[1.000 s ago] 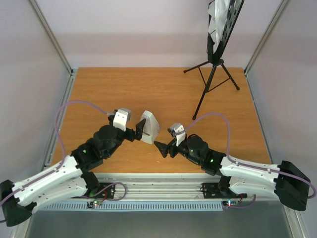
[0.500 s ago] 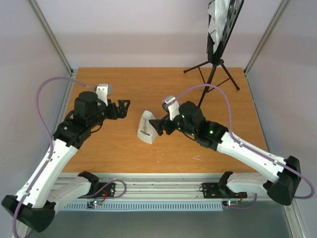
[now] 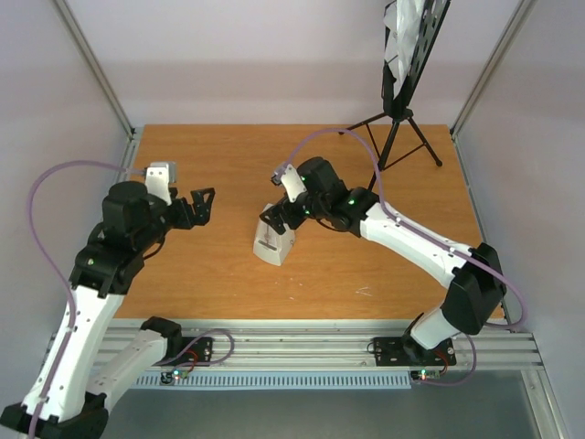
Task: Pack up the instrument practice props
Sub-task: Adjust the metronome at the center of the board.
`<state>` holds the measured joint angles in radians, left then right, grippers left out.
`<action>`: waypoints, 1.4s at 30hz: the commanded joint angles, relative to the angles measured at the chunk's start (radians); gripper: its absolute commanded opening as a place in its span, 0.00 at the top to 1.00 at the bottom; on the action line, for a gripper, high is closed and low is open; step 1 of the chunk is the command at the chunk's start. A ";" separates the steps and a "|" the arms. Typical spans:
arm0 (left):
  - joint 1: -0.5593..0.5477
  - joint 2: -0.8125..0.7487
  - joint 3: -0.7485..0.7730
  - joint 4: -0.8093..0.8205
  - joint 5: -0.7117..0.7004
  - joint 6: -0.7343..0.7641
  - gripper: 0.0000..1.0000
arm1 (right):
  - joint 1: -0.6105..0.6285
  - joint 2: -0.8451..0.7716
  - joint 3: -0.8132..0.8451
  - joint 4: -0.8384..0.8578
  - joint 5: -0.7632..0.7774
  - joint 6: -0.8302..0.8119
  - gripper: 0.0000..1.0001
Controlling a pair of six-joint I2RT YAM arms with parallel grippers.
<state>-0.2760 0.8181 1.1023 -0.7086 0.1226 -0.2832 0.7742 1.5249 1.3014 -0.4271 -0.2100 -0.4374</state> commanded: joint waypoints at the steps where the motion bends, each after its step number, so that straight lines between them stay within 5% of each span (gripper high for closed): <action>1: 0.004 -0.051 -0.043 -0.001 -0.095 0.055 0.01 | 0.003 0.045 0.072 -0.056 -0.048 -0.069 0.02; 21: 0.004 -0.030 -0.080 0.002 -0.064 0.061 0.01 | 0.014 0.183 0.121 -0.074 -0.001 -0.141 0.33; 42: 0.004 -0.036 -0.085 0.003 -0.064 0.067 0.01 | 0.014 0.154 0.089 -0.060 0.023 -0.162 0.53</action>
<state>-0.2760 0.7872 1.0275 -0.7189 0.0483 -0.2306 0.7868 1.7046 1.4029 -0.4858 -0.2119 -0.5854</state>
